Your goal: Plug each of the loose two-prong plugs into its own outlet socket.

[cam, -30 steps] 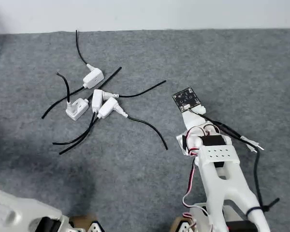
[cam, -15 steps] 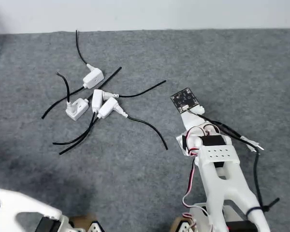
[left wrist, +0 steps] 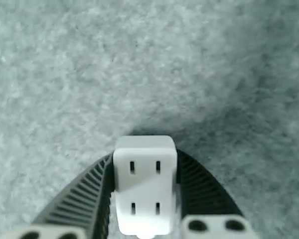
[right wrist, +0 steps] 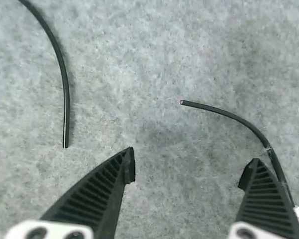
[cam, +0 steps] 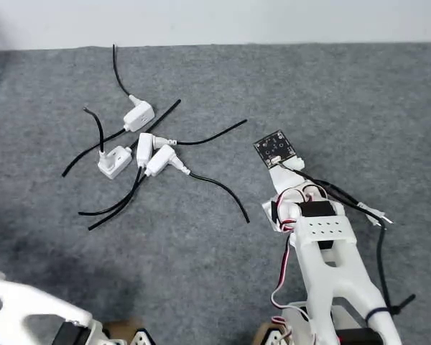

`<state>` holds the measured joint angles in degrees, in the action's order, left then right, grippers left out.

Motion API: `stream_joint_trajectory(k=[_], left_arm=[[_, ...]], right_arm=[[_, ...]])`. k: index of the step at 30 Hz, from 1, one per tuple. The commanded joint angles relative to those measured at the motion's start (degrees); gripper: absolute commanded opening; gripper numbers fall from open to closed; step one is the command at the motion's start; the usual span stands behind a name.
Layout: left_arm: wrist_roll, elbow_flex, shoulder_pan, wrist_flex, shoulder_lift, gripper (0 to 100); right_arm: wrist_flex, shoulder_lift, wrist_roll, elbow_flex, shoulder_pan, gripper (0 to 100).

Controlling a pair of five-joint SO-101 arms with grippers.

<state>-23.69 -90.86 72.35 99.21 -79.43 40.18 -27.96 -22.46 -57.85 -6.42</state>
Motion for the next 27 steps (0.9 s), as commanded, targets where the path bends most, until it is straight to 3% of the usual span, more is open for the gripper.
stream_joint_trajectory(k=[1, 5, 9, 14, 20, 27], left_arm=[[-0.8, -3.6, -4.6, 1.6, 6.1, 1], [-0.6, -1.1, -11.1, 1.6, 18.4, 1], [-0.6, 10.8, -19.1, 1.6, 34.0, 1], [-0.6, 39.6, -33.1, 1.6, 57.0, 1], [-1.0, 74.0, -55.7, 0.6, 83.8, 1], [-1.0, 101.8, -73.8, -9.8, 99.4, 1]], right_arm=[[-1.3, -1.9, -0.5, 0.4, -0.4, 32.1], [-4.1, -1.9, -0.6, -1.2, -0.3, 32.1], [-5.8, -2.0, -0.6, -2.2, -0.3, 32.1], [-5.8, -2.2, -0.6, -2.2, -0.2, 32.1], [-5.8, -2.0, -0.3, -2.1, 1.0, 32.1], [-7.4, -2.1, 1.3, -1.9, 4.9, 32.1]])
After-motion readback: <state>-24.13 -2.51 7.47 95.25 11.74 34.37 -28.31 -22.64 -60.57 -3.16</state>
